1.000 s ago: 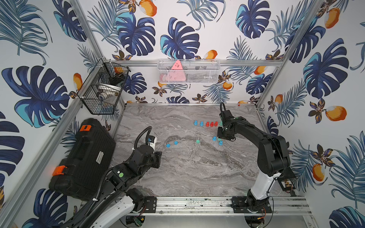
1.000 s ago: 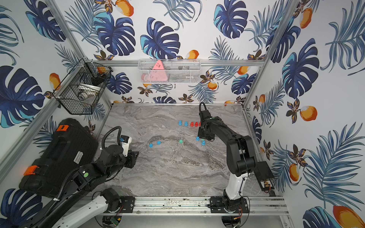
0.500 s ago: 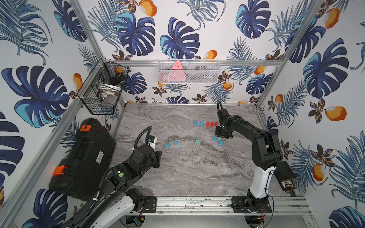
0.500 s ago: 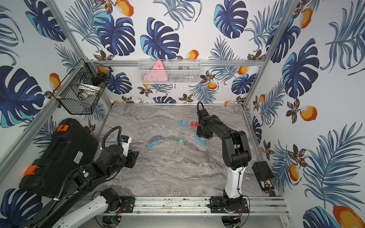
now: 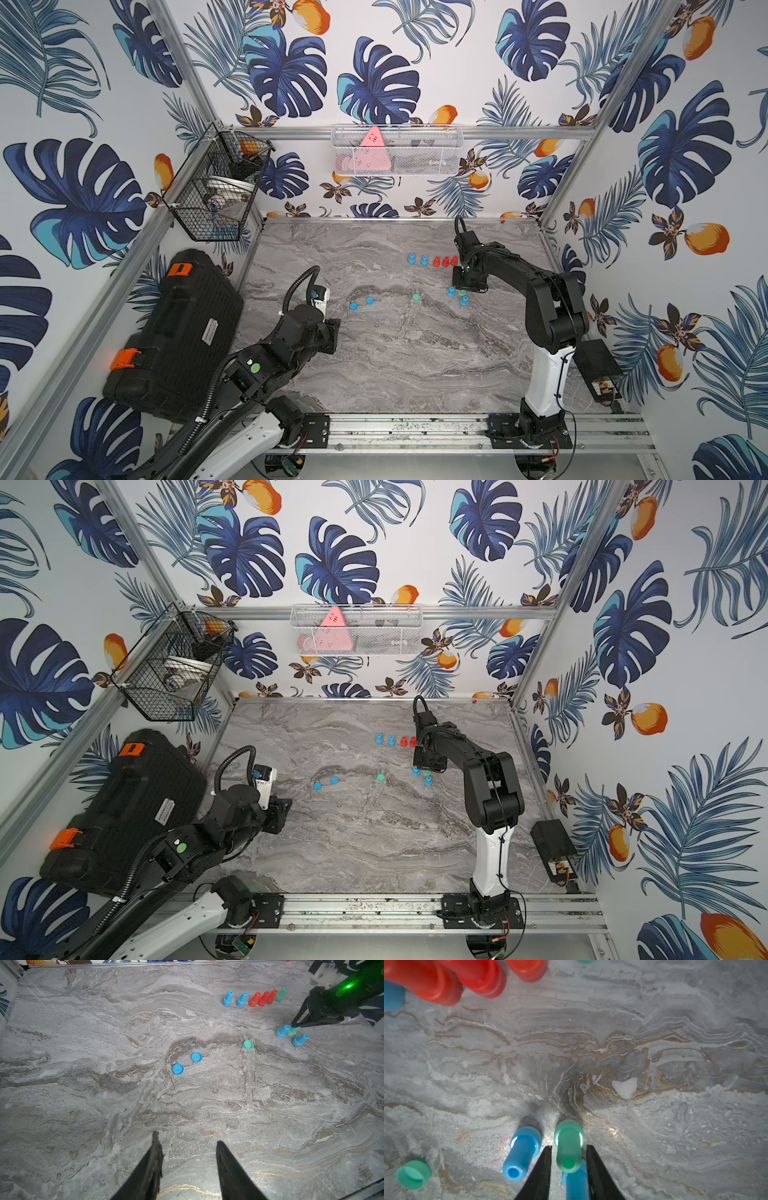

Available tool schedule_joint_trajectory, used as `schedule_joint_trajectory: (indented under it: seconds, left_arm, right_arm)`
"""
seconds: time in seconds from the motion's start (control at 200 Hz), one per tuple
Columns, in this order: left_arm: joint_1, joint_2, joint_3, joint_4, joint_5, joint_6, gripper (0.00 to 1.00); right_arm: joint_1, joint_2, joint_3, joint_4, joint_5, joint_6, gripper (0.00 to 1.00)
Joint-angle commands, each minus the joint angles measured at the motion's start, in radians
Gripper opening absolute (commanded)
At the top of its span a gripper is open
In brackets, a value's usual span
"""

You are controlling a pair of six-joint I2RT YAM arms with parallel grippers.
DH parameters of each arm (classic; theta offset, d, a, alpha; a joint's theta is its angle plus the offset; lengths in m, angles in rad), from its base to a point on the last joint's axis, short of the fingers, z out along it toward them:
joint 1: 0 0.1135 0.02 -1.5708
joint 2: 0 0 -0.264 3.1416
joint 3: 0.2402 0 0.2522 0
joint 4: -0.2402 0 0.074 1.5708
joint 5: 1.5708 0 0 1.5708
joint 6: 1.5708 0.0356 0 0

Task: Close the stamp cap
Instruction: Pick up the stamp from the center of the board.

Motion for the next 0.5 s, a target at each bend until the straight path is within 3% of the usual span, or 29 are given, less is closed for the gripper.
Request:
schedule_joint_trajectory:
  seconds: [0.0, 0.495]
  left_arm:
    - [0.0, -0.002, 0.002, -0.001, -0.01, 0.003, 0.47]
    - [0.001, 0.0, 0.003, -0.001, -0.009, 0.004, 0.47]
  right_arm:
    - [-0.001, 0.005, 0.005, 0.002, 0.011, -0.008, 0.32]
    - [-0.002, 0.05, 0.024, -0.001, 0.007, -0.01, 0.27]
